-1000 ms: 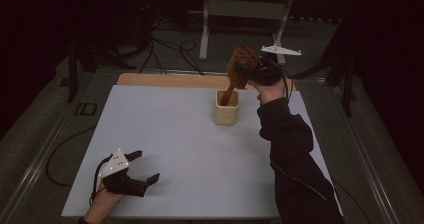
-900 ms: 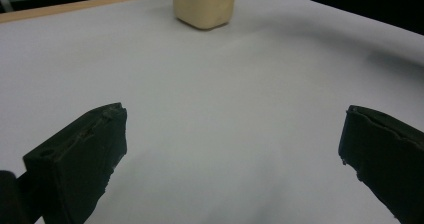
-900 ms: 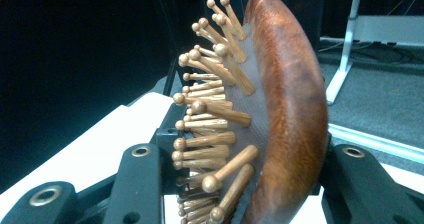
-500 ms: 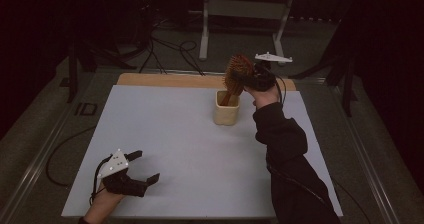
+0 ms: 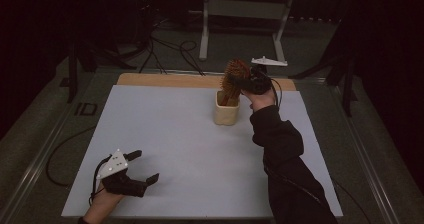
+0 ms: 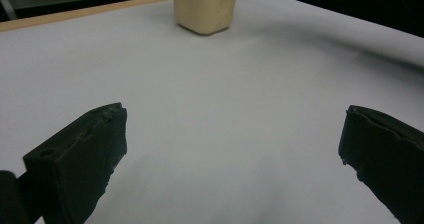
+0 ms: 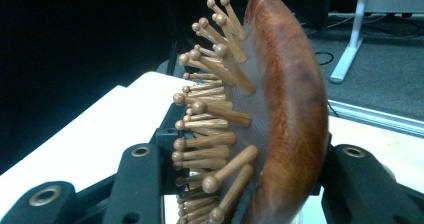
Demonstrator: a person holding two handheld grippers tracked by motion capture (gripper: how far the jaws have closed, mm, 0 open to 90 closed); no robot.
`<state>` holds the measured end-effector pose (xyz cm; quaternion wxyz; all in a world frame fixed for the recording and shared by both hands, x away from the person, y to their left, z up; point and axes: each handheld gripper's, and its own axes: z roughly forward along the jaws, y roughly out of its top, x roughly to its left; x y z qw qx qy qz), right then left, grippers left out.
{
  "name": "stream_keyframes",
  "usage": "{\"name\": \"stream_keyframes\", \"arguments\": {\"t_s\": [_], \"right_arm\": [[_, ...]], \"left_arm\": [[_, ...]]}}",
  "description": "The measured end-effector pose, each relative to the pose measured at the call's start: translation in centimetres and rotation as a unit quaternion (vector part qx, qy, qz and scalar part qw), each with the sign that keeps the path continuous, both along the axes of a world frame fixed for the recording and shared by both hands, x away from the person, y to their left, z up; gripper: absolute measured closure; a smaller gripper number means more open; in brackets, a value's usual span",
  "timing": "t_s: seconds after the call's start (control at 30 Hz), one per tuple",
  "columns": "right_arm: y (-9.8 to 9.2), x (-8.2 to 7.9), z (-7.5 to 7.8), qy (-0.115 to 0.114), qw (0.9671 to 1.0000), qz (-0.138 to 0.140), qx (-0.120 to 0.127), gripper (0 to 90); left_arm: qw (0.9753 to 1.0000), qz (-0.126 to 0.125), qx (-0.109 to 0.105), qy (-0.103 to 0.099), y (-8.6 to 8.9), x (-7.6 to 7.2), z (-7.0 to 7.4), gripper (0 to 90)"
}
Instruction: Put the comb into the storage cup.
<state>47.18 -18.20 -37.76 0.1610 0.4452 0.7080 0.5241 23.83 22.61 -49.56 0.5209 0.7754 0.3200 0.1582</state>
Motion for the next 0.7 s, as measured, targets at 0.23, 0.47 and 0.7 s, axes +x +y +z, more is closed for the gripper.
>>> {"name": "stream_keyframes", "arguments": {"t_s": [0.23,0.47,0.7], "right_arm": [[0.0,0.2,-0.7,0.008,1.0000,-0.001,0.000,52.5],[-0.3,0.2,-1.4,0.014,0.9998,-0.003,0.010,52.2],[-0.7,0.3,-1.6,0.017,0.9997,-0.005,0.015,50.9]], "left_arm": [[1.0000,0.001,-0.001,0.001,0.1,0.1,-0.1,0.0],[1.0000,0.001,-0.003,0.003,0.1,0.1,-0.1,0.0],[1.0000,0.001,-0.002,0.004,0.1,0.1,-0.2,0.0]]}}
